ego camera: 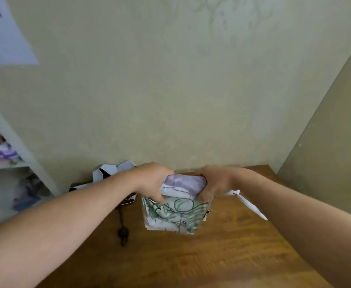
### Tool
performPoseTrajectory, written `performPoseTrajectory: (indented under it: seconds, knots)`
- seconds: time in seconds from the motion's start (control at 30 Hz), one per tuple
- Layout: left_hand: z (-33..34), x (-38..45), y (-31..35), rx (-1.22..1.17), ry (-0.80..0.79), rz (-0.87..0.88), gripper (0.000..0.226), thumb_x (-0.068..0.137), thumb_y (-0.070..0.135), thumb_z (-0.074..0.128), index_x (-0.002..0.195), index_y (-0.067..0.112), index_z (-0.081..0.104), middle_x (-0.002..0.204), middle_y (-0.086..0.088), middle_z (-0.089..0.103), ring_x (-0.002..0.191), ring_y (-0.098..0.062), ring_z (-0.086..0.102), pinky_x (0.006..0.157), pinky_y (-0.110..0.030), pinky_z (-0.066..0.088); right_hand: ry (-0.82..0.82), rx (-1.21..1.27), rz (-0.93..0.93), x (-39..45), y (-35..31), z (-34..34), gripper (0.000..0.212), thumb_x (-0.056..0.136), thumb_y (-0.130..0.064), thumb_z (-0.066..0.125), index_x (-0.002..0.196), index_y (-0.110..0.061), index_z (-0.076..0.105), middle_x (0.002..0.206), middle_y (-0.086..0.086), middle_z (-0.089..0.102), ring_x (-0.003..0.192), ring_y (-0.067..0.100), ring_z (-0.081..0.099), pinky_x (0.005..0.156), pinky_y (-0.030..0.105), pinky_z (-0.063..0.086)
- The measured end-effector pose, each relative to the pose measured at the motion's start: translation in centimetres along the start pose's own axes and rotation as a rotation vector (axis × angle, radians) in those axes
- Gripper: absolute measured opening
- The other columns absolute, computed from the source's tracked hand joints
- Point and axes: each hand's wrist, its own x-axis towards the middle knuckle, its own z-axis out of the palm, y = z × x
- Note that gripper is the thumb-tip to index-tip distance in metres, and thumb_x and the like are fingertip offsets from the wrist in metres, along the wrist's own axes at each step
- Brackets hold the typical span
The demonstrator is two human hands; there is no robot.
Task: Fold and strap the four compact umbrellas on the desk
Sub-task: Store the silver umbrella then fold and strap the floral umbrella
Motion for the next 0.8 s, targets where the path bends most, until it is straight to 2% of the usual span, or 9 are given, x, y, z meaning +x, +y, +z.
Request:
performPoseTrajectory:
  seconds: [0.07,0.13,0.2,0.27,0.37,0.47,0.57,0.63,0.8]
  knots:
    - [-0.4,-0.6,-1.9,-0.092,-0.005,-0.058,0.06,0.063,0.054,0.092,0.105,0.024,0.06,0.093,-0.002,0.068,0.082,-0.021,0.064,0.07,-0.036,0.051,0.206,-0.101,-0.029,-1.0,-0.8,-1.0,0.059,0.077,-0.045,0.086,0.13,-0.028,0.065,0.122,-0.005,0.068,0.109,0.019,0.064,0.092,0.035,0.053]
    - [0.1,-1.4,-4.3,-0.261,0.003,-0.093,0.063,0.057,0.057,0.091,0.108,0.032,0.064,0.101,0.006,0.073,0.089,-0.015,0.068,0.084,-0.037,0.059,0.543,-0.074,-0.099,-2.6,-0.9,-1.3,0.054,0.084,-0.047,0.08,0.132,-0.029,0.063,0.13,-0.003,0.062,0.122,0.019,0.055,0.104,0.037,0.047]
    - [1.0,-2.7,-6.2,-0.47,0.035,-0.122,0.058,0.061,0.048,0.093,0.112,0.036,0.069,0.106,0.015,0.076,0.1,-0.009,0.072,0.094,-0.041,0.06,0.9,0.027,-0.194,-4.1,-0.2,-0.3,0.032,0.089,-0.038,0.076,0.119,-0.028,0.069,0.118,-0.005,0.064,0.113,0.014,0.057,0.097,0.032,0.049]
    - [2.2,-4.0,-7.1,-0.616,0.048,-0.161,0.049,0.071,0.035,0.093,0.115,0.035,0.072,0.108,0.018,0.077,0.104,-0.005,0.072,0.098,-0.038,0.059,1.037,0.116,-0.197,-5.2,0.5,1.5,0.011,0.091,-0.027,0.075,0.102,-0.028,0.071,0.097,-0.011,0.065,0.092,0.004,0.061,0.081,0.025,0.05]
    - [3.8,-5.4,-7.4,-0.779,0.022,-0.201,0.041,0.082,0.024,0.09,0.118,0.033,0.072,0.108,0.015,0.078,0.103,-0.006,0.073,0.097,-0.034,0.059,0.957,0.024,-0.158,-4.1,1.9,5.4,0.011,0.086,-0.019,0.078,0.093,-0.026,0.074,0.087,-0.011,0.064,0.08,0.011,0.064,0.073,0.033,0.055]
    - [5.1,-6.3,-7.8,-0.969,0.031,-0.228,0.047,0.081,0.017,0.09,0.123,0.027,0.072,0.112,0.007,0.079,0.106,-0.013,0.074,0.099,-0.04,0.059,0.914,-0.261,-0.146,-2.4,1.6,7.8,0.044,0.077,-0.032,0.084,0.118,-0.027,0.069,0.108,-0.001,0.061,0.096,0.028,0.059,0.079,0.045,0.056]
    - [5.6,-6.7,-8.0,-1.025,0.02,-0.218,0.055,0.079,0.017,0.092,0.129,0.024,0.07,0.118,0.002,0.078,0.111,-0.017,0.073,0.101,-0.043,0.058,0.888,-0.502,-0.081,-1.6,-0.7,7.5,0.09,0.071,-0.061,0.078,0.15,-0.037,0.042,0.144,0.009,0.045,0.129,0.039,0.043,0.099,0.055,0.047]
    - [5.4,-6.8,-8.0,-1.043,-0.007,-0.207,0.054,0.08,0.014,0.091,0.129,0.021,0.07,0.119,0.0,0.077,0.112,-0.019,0.073,0.101,-0.045,0.057,0.803,-0.606,-0.082,-1.0,-1.7,6.5,0.112,0.07,-0.069,0.076,0.162,-0.041,0.019,0.157,0.013,0.031,0.142,0.043,0.031,0.112,0.062,0.035]
    - [4.7,-6.9,-6.7,-1.061,-0.081,-0.157,0.055,0.082,0.01,0.088,0.131,0.021,0.066,0.121,-0.001,0.077,0.113,-0.02,0.073,0.1,-0.046,0.058,0.775,-0.683,-0.139,0.5,-2.3,4.8,0.125,0.07,-0.06,0.081,0.164,-0.039,0.001,0.163,0.011,0.022,0.151,0.044,0.019,0.118,0.071,0.022]
